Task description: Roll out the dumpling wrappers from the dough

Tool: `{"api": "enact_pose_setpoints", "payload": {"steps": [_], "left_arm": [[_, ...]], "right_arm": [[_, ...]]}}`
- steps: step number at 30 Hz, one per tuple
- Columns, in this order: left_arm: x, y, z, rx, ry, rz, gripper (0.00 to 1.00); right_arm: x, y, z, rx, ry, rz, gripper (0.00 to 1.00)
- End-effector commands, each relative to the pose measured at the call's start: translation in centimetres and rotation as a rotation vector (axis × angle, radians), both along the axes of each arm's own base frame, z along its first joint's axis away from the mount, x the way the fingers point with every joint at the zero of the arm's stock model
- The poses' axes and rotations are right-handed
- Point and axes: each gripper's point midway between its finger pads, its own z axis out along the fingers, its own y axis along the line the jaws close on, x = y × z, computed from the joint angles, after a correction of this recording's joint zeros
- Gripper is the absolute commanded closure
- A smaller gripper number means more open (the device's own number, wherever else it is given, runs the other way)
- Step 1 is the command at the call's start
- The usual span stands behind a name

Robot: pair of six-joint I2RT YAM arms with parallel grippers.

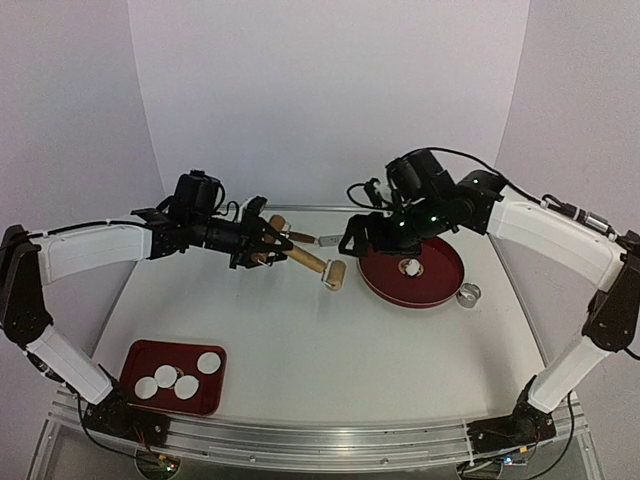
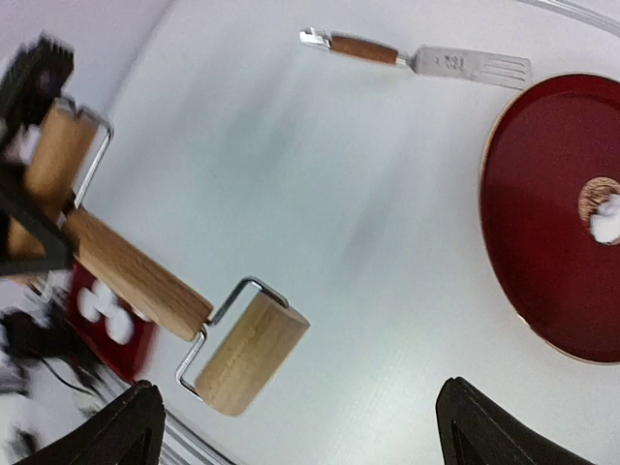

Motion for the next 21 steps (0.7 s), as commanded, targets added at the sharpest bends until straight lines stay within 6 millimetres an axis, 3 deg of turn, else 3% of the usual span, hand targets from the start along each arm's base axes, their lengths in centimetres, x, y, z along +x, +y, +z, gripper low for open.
{"api": "enact_pose_setpoints", "payload": {"steps": [1, 4, 7, 15, 21], "left_arm": [[1.6, 0.9, 9.2, -0.229, -0.278, 0.152, 1.0], [1.7, 1.4, 11.6, -0.312, -0.33, 0.186, 1.0], [1.2, 1.5, 12.6, -0.375, -0.337, 0.174, 1.0], [0.5, 1.6, 11.9, -0.407, -0.298, 0.157, 1.0], [0.6, 1.5, 11.4, -0.401, -0.291, 0.153, 1.0]], "right_arm": [[1.7, 1.5, 5.7, 0.485, 0.074, -0.02, 0.02], [2.4, 2.3, 7.5, 0.675, 0.113, 0.002, 0.02], [2.1, 3.5, 8.8, 0.742, 0.138, 0.071, 0.02], [1.8, 5.5, 10.8, 0.818, 0.181, 0.184, 0.08], [1.8, 6.0, 10.8, 0.848, 0.214, 0.201, 0.24]]}}
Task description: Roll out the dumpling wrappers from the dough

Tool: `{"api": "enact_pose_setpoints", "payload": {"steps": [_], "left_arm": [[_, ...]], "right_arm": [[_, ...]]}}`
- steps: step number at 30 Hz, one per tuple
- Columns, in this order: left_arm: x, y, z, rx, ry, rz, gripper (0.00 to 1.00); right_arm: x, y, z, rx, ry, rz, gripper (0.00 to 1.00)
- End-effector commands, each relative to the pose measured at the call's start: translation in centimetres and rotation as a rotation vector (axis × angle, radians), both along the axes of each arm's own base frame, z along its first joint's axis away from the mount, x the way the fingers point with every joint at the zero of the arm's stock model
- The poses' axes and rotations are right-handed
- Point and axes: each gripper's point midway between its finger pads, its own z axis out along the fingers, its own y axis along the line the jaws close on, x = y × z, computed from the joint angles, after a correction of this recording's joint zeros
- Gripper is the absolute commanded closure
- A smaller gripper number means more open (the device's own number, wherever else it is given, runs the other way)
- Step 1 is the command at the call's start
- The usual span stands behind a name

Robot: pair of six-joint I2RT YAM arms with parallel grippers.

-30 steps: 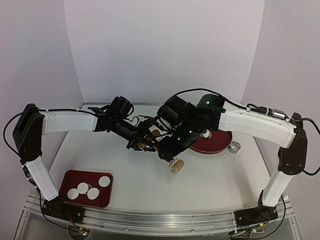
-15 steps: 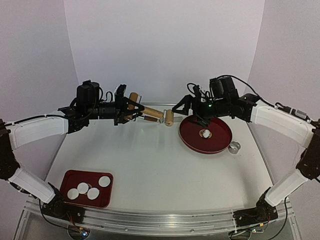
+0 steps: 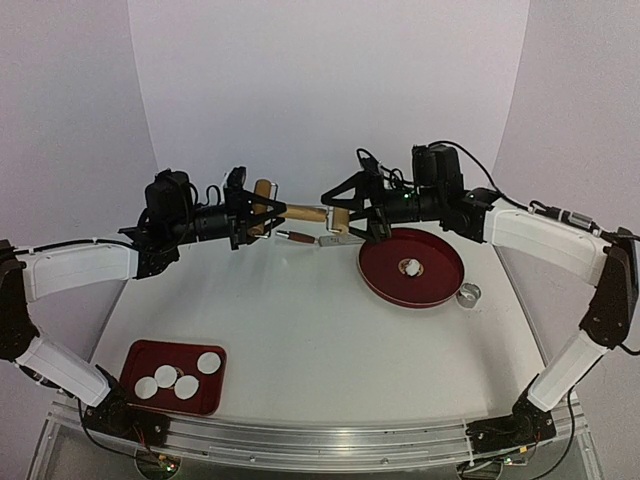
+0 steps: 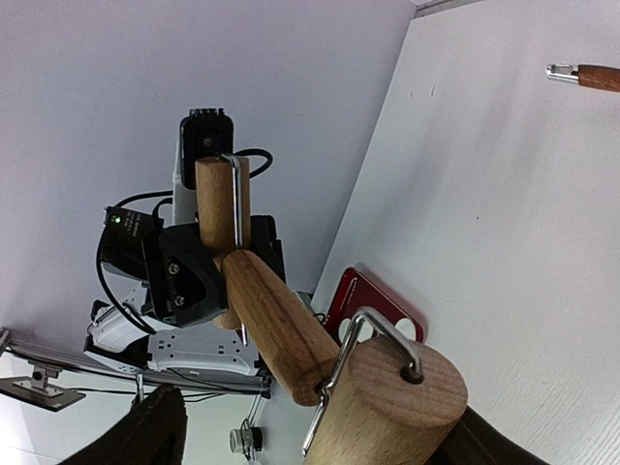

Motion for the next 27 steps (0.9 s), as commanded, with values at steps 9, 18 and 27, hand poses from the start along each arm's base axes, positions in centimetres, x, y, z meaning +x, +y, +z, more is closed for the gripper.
{"api": "enact_pose_setpoints", "payload": {"steps": [9, 18, 27], "left_arm": [[-0.4, -0.3, 2.5, -0.067, -0.073, -0.037, 1.0], [0.4, -0.9, 0.9, -0.039, -0.039, -0.033, 1.0], [1.4, -1.8, -1.4, 0.021, 0.004, -0.05, 0.89]], "right_arm": [[0.3, 1.6, 2.8, 0.113, -0.027, 0.057, 0.4], [0.4, 2.2, 2.4, 0.113, -0.013, 0.088, 0.55], [1.0, 1.5, 2.8, 0.107, -0.042, 0.021, 1.0]]}}
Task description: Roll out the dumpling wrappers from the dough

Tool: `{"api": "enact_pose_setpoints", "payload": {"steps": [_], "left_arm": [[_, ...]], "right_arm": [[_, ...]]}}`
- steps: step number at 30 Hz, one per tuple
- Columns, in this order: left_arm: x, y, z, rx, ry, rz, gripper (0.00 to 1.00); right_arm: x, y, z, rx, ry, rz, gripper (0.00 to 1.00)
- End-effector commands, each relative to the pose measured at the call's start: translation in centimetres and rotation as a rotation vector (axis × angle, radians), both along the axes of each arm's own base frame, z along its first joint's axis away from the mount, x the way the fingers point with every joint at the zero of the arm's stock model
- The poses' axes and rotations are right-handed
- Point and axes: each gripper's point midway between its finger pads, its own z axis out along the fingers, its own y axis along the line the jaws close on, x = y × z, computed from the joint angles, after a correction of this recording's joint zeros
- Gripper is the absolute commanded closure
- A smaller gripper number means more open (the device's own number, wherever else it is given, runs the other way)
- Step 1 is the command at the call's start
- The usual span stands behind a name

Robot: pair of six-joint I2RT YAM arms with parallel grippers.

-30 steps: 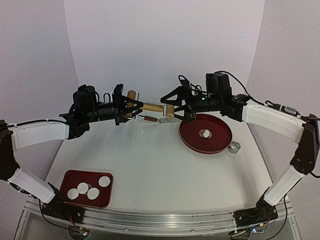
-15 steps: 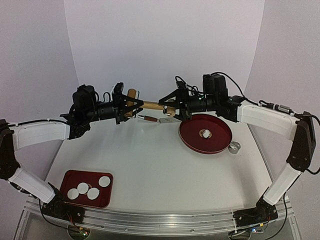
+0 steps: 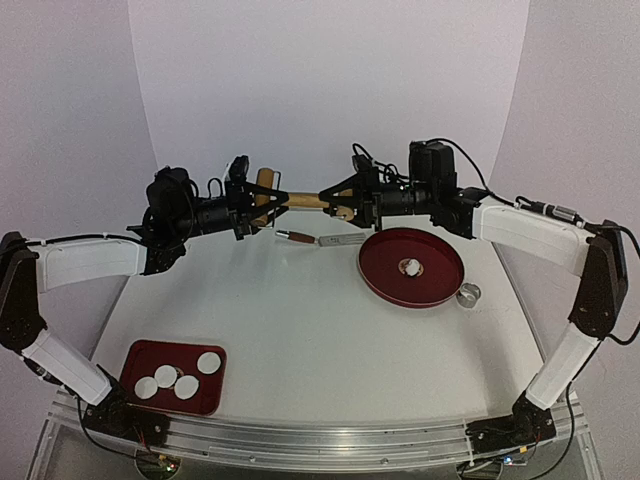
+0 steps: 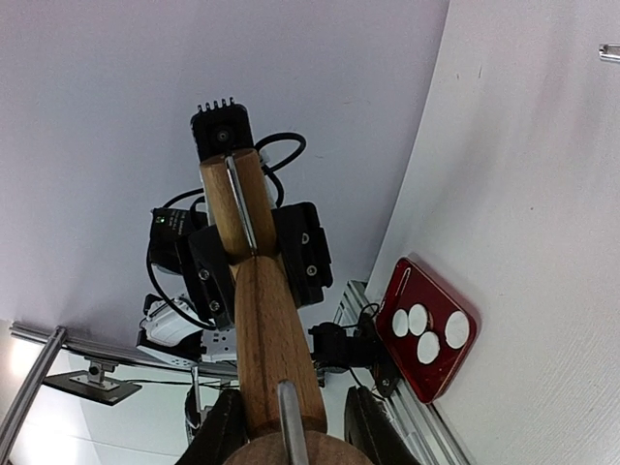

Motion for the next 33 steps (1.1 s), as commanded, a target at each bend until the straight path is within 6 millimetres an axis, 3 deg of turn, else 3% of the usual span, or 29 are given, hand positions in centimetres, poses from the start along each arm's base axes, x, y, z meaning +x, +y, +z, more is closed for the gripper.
{"api": "enact_pose_setpoints", "payload": {"steps": [1, 5, 7, 10, 13, 16, 21, 23, 27, 33], "left_arm": [[0.8, -1.3, -3.1, 0.097, 0.108, -0.008, 0.81], [1.7, -1.2, -5.2, 0.185, 0.154, 0.037, 0.3], [2.3, -0.7, -6.1, 0.242, 0.167, 0.09, 0.14], [3.1, 0.4, -6.6, 0.302, 0.176, 0.171, 0.01], [3.7, 0.4, -6.3, 0.343, 0.183, 0.207, 0.01], [4.4, -0.8, -7.8, 0.429, 0.232, 0.23, 0.01], [4.9, -5.8, -13.2, 0.593, 0.378, 0.197, 0.08], [5.2, -8.1, -14.2, 0.611, 0.407, 0.174, 0.12], [6.4, -12.3, -16.9, 0.643, 0.456, 0.147, 0.2], [8.2, -15.4, -21.1, 0.672, 0.507, 0.156, 0.32]], "right_arm": [[0.3, 0.0, 1.9, 0.0, -0.141, -0.078, 1.0], [0.6, -1.6, 2.0, -0.029, -0.171, -0.177, 1.0], [0.9, -3.2, 2.0, -0.09, -0.2, -0.261, 1.0], [1.6, -6.9, 1.2, -0.271, -0.243, -0.417, 1.0], [2.2, -11.0, 1.3, -0.446, -0.314, -0.562, 1.0], [2.3, -13.6, 1.5, -0.61, -0.375, -0.609, 1.0], [3.0, -20.0, 0.8, -0.97, -0.367, -0.778, 1.0], [2.8, -22.8, 1.1, -1.079, -0.367, -0.866, 1.0], [2.0, -24.7, 1.8, -1.129, -0.39, -0.906, 1.0], [0.9, -25.1, 1.4, -1.12, -0.386, -0.885, 1.0]]}}
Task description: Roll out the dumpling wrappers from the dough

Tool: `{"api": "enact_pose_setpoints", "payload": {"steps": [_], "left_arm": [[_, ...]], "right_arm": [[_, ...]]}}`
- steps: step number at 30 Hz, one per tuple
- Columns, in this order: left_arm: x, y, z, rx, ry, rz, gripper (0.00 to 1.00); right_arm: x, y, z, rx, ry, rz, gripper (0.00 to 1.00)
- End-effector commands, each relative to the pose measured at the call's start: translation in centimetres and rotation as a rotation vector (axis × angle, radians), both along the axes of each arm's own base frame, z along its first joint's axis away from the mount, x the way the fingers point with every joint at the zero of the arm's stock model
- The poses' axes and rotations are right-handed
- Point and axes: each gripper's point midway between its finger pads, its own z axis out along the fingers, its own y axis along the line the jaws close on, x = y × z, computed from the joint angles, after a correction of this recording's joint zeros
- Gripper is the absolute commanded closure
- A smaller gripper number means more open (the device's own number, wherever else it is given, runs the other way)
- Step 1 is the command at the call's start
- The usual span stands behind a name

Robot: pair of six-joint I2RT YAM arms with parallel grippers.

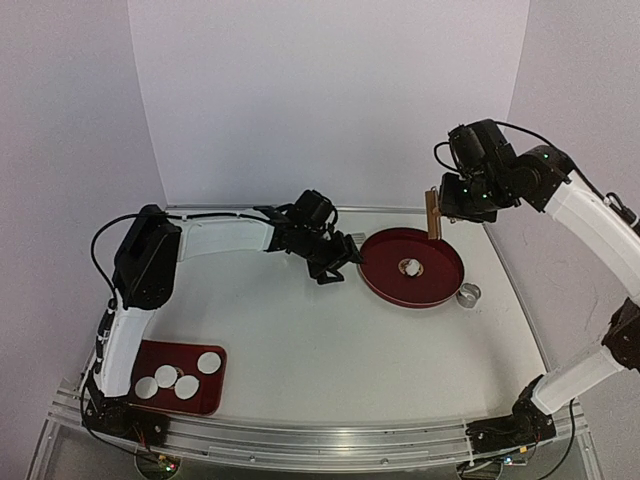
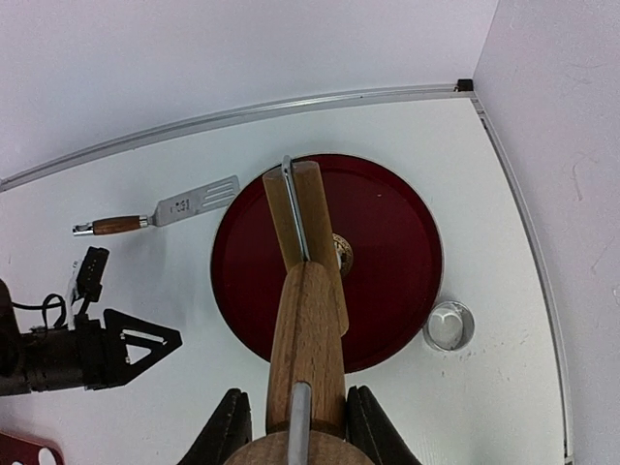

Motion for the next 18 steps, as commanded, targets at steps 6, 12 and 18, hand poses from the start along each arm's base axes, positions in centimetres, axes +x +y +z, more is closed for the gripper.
{"api": "enact_pose_setpoints", "payload": {"steps": [6, 12, 18], "left_arm": [[2.8, -2.8, -3.1, -0.003, 0.038, 0.052, 0.41], [4.1, -4.2, -4.9, -0.034, 0.046, 0.072, 0.45], [4.6, -4.5, -7.6, -0.025, 0.088, 0.113, 0.54]], "right_arm": [[-1.7, -1.8, 1.1, -0.019, -0.034, 0.0, 1.0], [-1.7, -1.5, 0.9, -0.055, -0.027, 0.045, 1.0], [-1.4, -1.2, 0.9, -0.081, -0.028, 0.07, 1.0]]}}
